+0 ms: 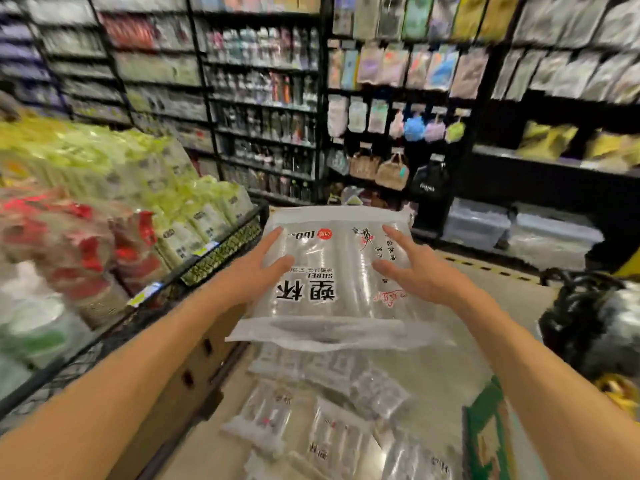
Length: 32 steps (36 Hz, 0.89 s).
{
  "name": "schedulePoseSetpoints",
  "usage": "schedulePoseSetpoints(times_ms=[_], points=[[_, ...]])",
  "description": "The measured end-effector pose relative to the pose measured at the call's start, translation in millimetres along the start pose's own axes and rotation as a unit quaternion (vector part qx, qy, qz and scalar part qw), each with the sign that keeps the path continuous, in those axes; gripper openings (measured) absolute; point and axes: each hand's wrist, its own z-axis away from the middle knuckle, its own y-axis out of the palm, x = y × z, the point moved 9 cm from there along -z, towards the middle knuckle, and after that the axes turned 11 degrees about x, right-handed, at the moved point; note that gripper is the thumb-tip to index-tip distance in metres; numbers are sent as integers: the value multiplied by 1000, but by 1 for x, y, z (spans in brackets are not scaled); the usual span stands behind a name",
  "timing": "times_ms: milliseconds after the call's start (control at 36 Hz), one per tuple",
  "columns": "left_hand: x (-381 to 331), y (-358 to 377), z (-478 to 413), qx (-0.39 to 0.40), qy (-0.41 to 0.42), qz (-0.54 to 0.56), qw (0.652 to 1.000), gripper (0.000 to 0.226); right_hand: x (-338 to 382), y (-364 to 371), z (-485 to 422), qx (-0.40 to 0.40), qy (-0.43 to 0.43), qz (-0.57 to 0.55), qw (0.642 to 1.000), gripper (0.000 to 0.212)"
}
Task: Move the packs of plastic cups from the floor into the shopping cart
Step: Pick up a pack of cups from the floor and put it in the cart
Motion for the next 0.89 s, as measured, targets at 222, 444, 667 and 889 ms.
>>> schedulePoseSetpoints(times_ms=[222, 444, 667, 889], points=[[-15, -94, 96, -72, -41, 24, 996, 86, 109, -26, 15, 14, -83, 23, 996, 80], [17, -143, 199, -177, -154, -3, 972, 71, 213, 4, -8, 75, -202, 38, 976, 78], [59, -152, 326, -263, -275, 31, 924, 72, 326, 71, -6, 136, -344, 69, 927, 79], [105, -122, 485, -356, -386, 88, 846, 73, 436, 177, 56, 231, -460, 82, 853, 79]])
